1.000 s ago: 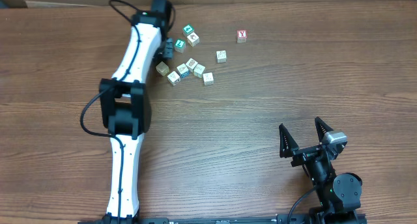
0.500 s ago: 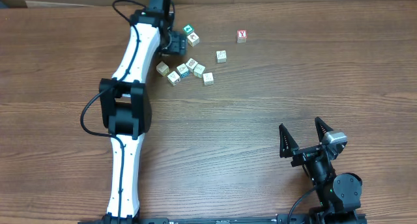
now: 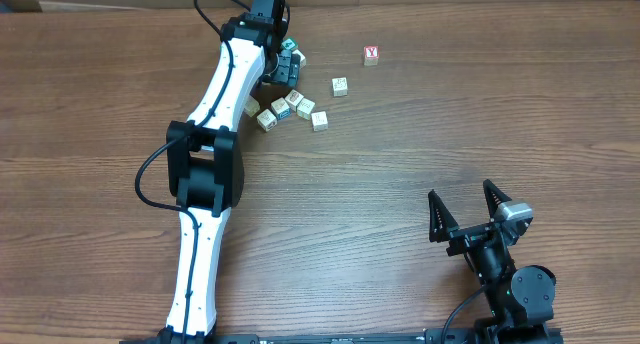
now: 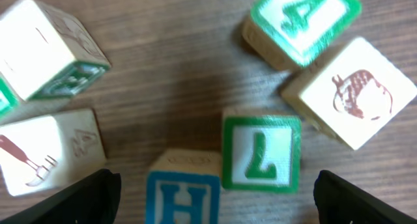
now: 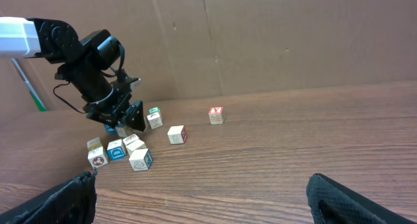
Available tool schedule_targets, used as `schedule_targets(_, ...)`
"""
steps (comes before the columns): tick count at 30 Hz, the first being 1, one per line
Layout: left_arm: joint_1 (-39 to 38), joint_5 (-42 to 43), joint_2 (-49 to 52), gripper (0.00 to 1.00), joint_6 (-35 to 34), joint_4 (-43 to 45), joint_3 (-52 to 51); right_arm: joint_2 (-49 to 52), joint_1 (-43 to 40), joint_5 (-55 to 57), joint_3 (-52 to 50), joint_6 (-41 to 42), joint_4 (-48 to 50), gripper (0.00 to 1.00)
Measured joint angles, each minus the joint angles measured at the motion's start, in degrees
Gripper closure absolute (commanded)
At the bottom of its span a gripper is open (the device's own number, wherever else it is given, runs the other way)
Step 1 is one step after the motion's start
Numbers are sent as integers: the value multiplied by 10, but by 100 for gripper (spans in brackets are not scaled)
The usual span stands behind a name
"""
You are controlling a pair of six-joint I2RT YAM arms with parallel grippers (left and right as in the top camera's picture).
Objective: Form a horizontal line
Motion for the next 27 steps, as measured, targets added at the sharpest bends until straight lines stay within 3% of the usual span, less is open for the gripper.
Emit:
schedule_targets(3,0,-5,0,12,0,17,0,0,0,0,0,0,0,0)
schedule_targets(6,0,-7,0,28,-2,22,0,0,0,0,0,0,0,0)
schedule_targets(8,0,-8,0,34,0,19,0,0,0,0,0,0,0,0)
schedule_targets(13,0,-9,0,36,0,-3,0,0,0,0,0,0,0,0)
schedule_targets(17,0,-13,0,46,0,-14,0,0,0,0,0,0,0,0)
schedule_targets(27,0,-39,0,39,-32,-22,0,0,0,0,0,0,0,0)
